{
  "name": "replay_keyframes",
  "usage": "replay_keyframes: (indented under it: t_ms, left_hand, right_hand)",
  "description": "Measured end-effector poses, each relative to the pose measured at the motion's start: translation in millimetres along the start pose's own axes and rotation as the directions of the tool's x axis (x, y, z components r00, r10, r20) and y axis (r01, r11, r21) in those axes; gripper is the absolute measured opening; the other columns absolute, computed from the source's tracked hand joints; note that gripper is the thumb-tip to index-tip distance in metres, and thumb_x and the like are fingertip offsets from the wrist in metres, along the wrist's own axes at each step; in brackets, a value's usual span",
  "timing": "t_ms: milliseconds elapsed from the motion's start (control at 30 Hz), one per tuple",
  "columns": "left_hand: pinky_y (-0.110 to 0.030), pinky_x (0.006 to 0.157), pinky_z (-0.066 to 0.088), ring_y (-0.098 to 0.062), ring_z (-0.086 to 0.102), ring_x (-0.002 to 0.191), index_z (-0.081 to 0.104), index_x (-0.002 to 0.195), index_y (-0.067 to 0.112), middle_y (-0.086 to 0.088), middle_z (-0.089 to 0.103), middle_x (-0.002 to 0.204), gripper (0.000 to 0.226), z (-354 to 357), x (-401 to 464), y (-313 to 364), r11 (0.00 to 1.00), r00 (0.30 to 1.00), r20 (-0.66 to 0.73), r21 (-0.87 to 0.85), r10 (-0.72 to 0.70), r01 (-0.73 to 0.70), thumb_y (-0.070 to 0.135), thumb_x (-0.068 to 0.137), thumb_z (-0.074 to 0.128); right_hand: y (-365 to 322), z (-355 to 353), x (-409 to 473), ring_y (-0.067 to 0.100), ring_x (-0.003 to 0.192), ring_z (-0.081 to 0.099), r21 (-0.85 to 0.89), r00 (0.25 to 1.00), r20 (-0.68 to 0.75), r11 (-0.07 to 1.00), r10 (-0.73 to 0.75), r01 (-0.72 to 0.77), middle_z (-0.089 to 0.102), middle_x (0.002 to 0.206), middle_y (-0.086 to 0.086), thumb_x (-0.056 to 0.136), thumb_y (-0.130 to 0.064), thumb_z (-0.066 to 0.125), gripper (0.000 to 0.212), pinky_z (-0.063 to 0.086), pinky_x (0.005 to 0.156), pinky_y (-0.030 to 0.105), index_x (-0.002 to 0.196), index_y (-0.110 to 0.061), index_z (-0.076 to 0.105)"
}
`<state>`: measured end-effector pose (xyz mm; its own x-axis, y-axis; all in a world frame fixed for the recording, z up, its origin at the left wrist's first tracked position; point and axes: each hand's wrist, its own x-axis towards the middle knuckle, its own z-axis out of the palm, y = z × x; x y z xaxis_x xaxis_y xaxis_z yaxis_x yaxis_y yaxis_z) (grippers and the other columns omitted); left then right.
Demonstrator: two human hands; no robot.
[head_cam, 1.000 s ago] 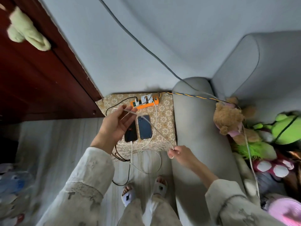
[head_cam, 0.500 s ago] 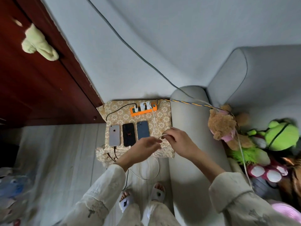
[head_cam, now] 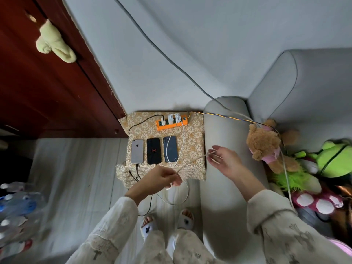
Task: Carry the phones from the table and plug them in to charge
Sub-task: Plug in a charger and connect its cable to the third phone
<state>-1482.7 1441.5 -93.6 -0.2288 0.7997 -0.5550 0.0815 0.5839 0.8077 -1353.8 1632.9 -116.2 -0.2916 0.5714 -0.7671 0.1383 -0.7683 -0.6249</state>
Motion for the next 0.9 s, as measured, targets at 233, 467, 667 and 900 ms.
replay_keyframes:
  t_ms: [233, 467, 667, 900]
  left_hand:
    - [-0.021, 0.075, 0.055, -0.009, 0.065, 0.079, 0.069, 0.086, 0.009, -0.006, 0.069, 0.085, 0.020, 13, 3, -22, 0.983, 0.990, 0.021, -0.117, -0.141, 0.142, 0.011, 0.091, 0.050]
    - [-0.028, 0.097, 0.048, -0.019, 0.062, 0.107, 0.061, 0.115, 0.010, -0.012, 0.065, 0.114, 0.027, 41, 14, -56, 0.917, 0.949, 0.211, -0.277, -0.233, 0.287, 0.019, 0.091, 0.052]
    - [-0.016, 0.069, 0.048, -0.014, 0.060, 0.087, 0.061, 0.112, 0.003, -0.008, 0.065, 0.097, 0.026, 32, 60, -92, 0.883, 0.925, -0.045, -0.319, -0.378, 0.345, 0.012, 0.094, 0.044]
    - [-0.032, 0.083, 0.048, -0.025, 0.059, 0.092, 0.059, 0.114, 0.003, -0.013, 0.063, 0.106, 0.028, -18, 150, -150, 0.902, 0.860, -0.288, -0.231, -0.422, 0.366, 0.005, 0.092, 0.041]
  right_hand:
    - [-13, -7, 32, 0.012, 0.035, 0.048, 0.446, 0.988, -0.013, 0.886, 0.152, -0.130, 0.050, 0.055, 0.009, 0.099, -0.016, 0.032, 0.032, 0.034, 0.031, 0.012, 0.068, -0.009, 0.037]
    - [3, -11, 52, 0.005, 0.025, 0.024, 0.007, 0.997, -0.019, 0.997, 0.080, -0.080, 0.028, 0.040, -0.004, 0.095, -0.011, 0.041, 0.020, 0.022, 0.029, 0.012, 0.080, -0.012, 0.054]
    - [24, 3, 81, 0.005, 0.029, 0.026, -0.344, 1.000, -0.022, 0.939, 0.005, -0.013, 0.035, 0.044, -0.007, 0.092, -0.007, 0.037, 0.019, 0.024, 0.033, 0.016, 0.087, -0.009, 0.055]
    - [67, 58, 134, 0.016, 0.051, 0.047, -0.313, 0.987, 0.147, 0.950, 0.063, -0.013, 0.051, 0.058, 0.003, 0.097, -0.008, 0.038, 0.017, 0.044, 0.054, 0.029, 0.096, -0.005, 0.054]
